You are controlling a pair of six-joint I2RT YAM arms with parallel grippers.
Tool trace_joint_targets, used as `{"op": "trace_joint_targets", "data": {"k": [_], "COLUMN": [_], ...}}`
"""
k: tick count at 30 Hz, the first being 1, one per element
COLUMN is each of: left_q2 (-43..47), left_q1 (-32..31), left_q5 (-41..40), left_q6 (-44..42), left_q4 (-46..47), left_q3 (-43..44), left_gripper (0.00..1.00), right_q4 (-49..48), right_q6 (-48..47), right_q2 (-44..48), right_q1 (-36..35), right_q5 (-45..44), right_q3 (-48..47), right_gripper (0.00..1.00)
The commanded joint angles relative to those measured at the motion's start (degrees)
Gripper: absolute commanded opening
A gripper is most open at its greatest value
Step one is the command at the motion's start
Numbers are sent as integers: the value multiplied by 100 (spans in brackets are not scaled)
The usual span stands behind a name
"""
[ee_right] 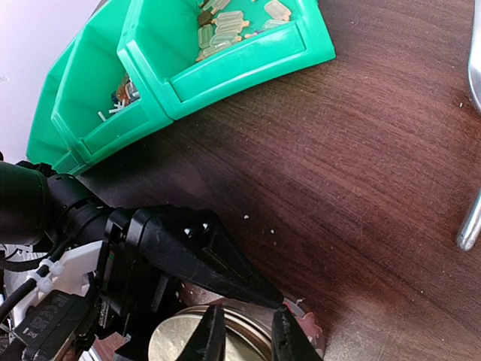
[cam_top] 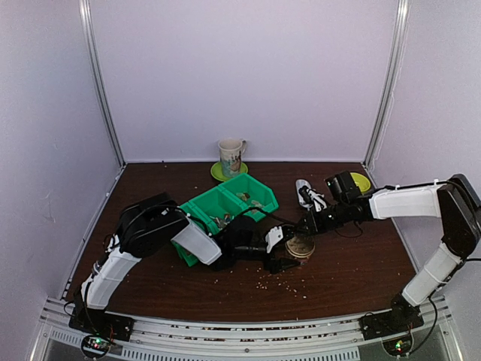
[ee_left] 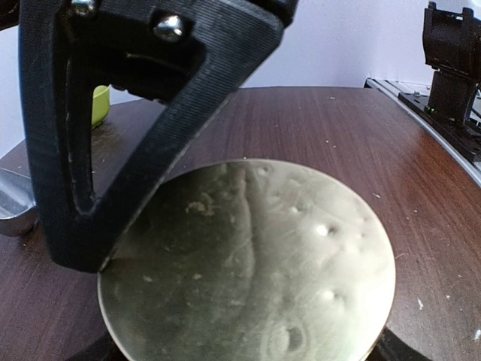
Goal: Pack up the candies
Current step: Screw the box lid onto the packing box.
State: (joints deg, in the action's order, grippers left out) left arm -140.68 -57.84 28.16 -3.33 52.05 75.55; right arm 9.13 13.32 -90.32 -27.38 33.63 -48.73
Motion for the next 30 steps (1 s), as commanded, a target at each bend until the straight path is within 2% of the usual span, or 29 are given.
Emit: {"op": "trace_joint_targets", "data": {"k": [1, 8, 19, 30], "left_q2": [-293, -295, -295, -198], "left_q1": [63, 93, 122, 198], "left_q5": [-184, -219, -281, -590], "left_q6": [-132, -75, 2, 114], "left_q4": [-577, -551, -526, -363], "left_q3": [-84, -102, -99, -254], "left_gripper": [80, 80, 77, 74], "right_q4": [-7, -50, 142, 772], "right_q6": [39, 172, 254, 147], "right_q2": [171, 567, 1336, 1935], "right_q1": [-5, -5, -5, -111], "right_q5": [231, 232, 280, -2], "right_q3": [222, 810, 1488, 1665], "right_gripper": [20, 15, 13, 17]}}
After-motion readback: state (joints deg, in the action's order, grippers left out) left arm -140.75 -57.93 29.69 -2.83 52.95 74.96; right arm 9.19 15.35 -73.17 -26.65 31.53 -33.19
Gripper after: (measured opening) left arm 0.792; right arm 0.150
